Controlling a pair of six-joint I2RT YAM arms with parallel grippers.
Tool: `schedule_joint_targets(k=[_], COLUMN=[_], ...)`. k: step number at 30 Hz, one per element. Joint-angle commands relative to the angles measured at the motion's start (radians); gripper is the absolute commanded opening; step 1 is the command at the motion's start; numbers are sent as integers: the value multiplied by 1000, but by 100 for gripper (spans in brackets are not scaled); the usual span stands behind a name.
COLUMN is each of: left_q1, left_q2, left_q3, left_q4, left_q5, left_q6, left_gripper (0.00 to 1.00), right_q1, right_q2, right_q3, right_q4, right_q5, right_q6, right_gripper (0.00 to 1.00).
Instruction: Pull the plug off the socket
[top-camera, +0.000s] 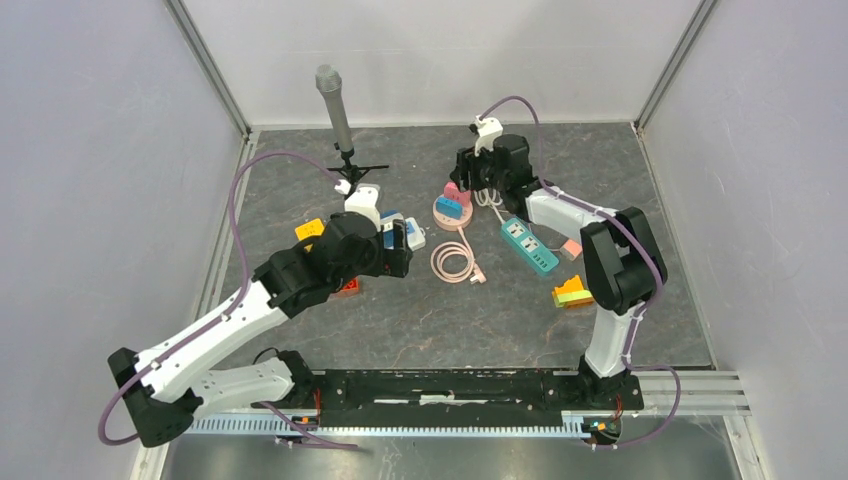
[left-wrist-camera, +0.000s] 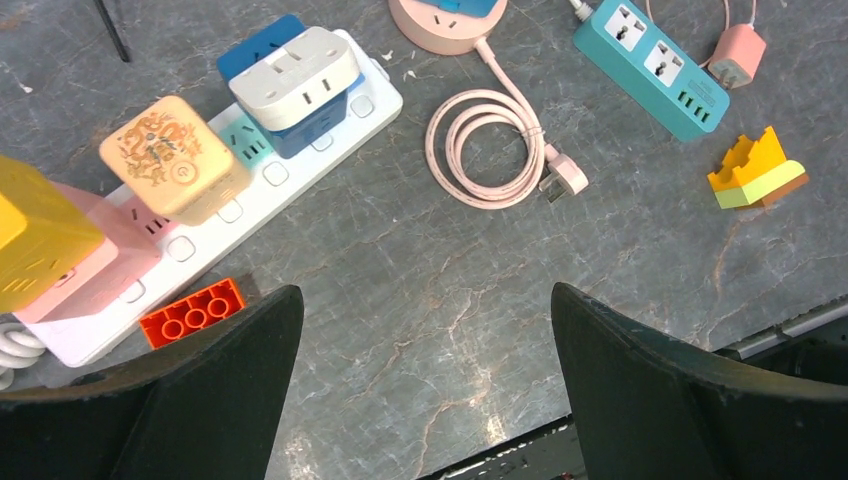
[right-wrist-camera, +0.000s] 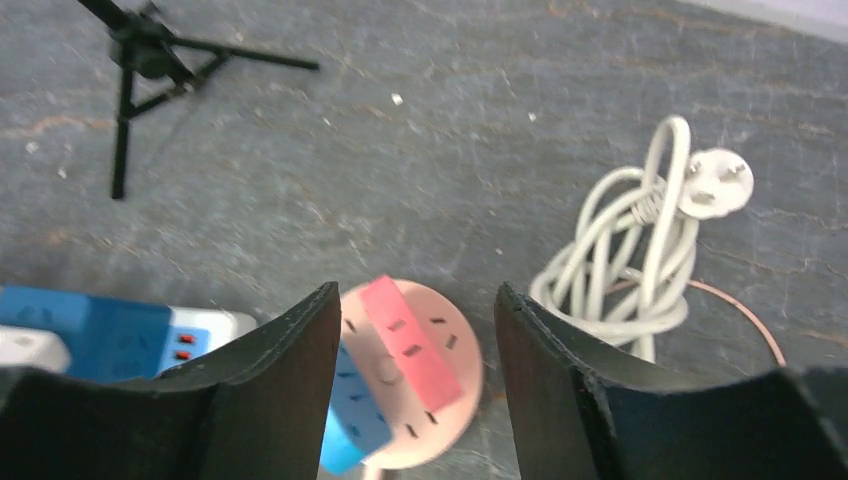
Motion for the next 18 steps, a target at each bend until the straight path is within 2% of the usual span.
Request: schedule_joint_targets(k=[1, 4, 9, 18], left_q1=[5, 5, 5, 6], left_q2=[57, 69, 81, 95], left_q3=[75, 71, 50, 68], left_q4=[40, 43, 70, 53], left_q5=[20, 43, 50, 51], left_q6=[-40, -75, -104, -134], left_gripper=[100, 100, 100, 100], right_q1=[-52, -66, -74, -71], right_q2=[30, 46, 87, 110], right_q3=[34, 45, 55, 0], right_q4=[-46, -79, -90, -4], right_q5=[-186, -267, -307, -380], right_q6=[-124, -165, -212, -289], right_gripper=[62, 66, 66, 45])
